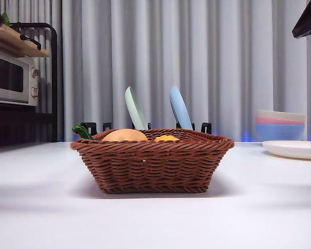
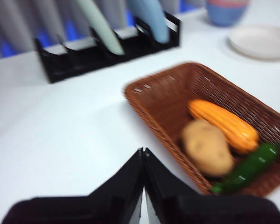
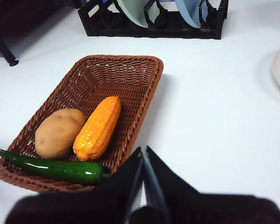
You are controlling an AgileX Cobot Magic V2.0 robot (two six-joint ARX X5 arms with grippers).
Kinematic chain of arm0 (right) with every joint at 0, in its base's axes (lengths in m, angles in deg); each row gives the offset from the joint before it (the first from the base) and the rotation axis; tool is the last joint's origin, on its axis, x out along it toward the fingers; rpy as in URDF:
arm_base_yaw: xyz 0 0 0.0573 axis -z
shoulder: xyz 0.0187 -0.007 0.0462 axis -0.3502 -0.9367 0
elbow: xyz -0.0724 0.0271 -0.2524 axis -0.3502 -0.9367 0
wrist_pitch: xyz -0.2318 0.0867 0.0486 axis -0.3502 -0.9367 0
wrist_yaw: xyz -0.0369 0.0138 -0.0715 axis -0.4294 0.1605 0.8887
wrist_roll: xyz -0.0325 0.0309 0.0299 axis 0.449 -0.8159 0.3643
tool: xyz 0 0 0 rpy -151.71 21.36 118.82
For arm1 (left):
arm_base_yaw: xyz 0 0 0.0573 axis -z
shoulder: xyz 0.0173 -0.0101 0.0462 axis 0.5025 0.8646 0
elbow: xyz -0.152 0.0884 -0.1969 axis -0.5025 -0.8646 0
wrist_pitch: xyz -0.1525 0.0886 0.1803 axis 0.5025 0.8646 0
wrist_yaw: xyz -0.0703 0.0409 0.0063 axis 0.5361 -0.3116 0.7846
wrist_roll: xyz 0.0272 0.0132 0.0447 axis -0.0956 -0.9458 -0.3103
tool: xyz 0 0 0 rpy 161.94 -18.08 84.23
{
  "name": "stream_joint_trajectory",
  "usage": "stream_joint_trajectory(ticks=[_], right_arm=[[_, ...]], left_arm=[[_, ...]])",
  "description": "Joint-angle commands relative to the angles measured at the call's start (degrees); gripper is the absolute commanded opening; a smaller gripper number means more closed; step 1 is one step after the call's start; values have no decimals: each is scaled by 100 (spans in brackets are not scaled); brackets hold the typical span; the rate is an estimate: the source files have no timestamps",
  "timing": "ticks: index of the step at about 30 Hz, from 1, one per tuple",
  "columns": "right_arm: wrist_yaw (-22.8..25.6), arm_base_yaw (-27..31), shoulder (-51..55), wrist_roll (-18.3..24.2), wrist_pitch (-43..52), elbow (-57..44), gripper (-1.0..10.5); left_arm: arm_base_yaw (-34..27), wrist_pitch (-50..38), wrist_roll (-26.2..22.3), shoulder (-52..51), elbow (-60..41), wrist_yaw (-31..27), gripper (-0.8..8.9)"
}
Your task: Pick up the basket,pick up the corn from the table,pick up the potato from the table,pick up the cucumber from the table,put all items into the basket
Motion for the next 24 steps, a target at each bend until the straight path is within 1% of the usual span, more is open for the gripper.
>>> stream_joint_trajectory(ticks=[1, 4, 6, 9, 12, 16, 22, 24], right_arm=[[22, -2, 7, -52, 20, -37, 2], [22, -2, 7, -52, 20, -37, 2], [22, -2, 7, -52, 20, -37, 2], [22, -2, 7, -52, 20, -37, 2], [22, -2, 7, -52, 20, -37, 2], [22, -2, 7, -52, 20, -37, 2], [22, -2, 7, -50, 20, -37, 2], [22, -2, 7, -52, 17, -37, 2]], left_arm=[[-455, -205, -81, -181, -278, 31, -2], [-1060, -804, -37, -577, -905, 31, -2], [-1488, -1161, 90, -992, -1416, 42, -2], [-2026, -1268, 280, -1648, -2028, 160, -2], [-2450, -1263, 284, -2223, -2518, 415, -2], [-2811, -1261, 258, -2653, -2997, 793, -2], [-3101, -1261, 227, -2946, -3390, 935, -2], [-3115, -1270, 63, -2988, -3390, 1008, -2]])
